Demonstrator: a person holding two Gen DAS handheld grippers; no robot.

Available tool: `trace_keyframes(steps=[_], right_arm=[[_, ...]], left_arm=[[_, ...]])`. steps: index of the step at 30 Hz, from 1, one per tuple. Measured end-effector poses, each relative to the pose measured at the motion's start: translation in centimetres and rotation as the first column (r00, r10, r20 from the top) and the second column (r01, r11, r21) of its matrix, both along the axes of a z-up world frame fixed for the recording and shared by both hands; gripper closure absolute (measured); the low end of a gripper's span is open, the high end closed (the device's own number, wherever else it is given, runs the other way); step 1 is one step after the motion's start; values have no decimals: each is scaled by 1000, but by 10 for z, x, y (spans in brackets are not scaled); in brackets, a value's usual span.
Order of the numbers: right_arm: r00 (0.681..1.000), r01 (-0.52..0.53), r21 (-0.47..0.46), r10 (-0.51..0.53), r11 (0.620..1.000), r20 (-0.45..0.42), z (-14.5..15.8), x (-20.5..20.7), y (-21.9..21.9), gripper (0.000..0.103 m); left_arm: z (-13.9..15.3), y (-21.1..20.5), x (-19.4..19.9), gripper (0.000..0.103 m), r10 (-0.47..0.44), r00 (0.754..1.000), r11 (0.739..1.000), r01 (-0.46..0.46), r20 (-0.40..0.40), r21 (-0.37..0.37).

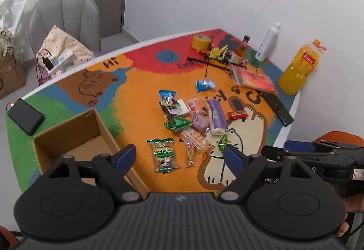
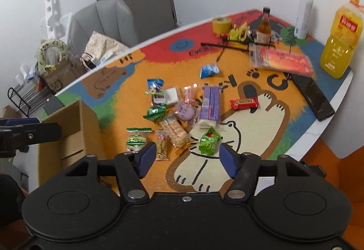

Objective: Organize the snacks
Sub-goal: 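Move the left tool toward a small snack stick while the right tool approaches a green candy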

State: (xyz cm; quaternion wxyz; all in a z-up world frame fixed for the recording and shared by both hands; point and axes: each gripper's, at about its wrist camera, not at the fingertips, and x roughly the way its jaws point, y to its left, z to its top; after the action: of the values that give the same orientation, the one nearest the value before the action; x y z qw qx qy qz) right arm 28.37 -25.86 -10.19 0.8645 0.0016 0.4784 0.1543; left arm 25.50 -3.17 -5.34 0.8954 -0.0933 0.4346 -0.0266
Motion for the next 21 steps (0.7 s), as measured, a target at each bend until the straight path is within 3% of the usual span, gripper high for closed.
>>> trace_keyframes(steps=[4,9,16,21], right_arm=[[999,-11,-13,10,1000,-34,-17,22,-5,44],[994,-20,-14,19,1000,-107,-48,49,-13,56],[979,-43,-4,41,999,-199,-85,80,-20,57],[966,-71,8,71,997,-250,-107,97,-20,57]], left_arm=[[-16,-7,27,26,2,999,1000,-2,-46,8],[-43,-18,60,35,-1,994,1000,0,-108,-7],[-81,-33,93,40,-8,984,999,0,-178,-46],[-112,-39,112,50,-3,970,998,-13,-244,-66]])
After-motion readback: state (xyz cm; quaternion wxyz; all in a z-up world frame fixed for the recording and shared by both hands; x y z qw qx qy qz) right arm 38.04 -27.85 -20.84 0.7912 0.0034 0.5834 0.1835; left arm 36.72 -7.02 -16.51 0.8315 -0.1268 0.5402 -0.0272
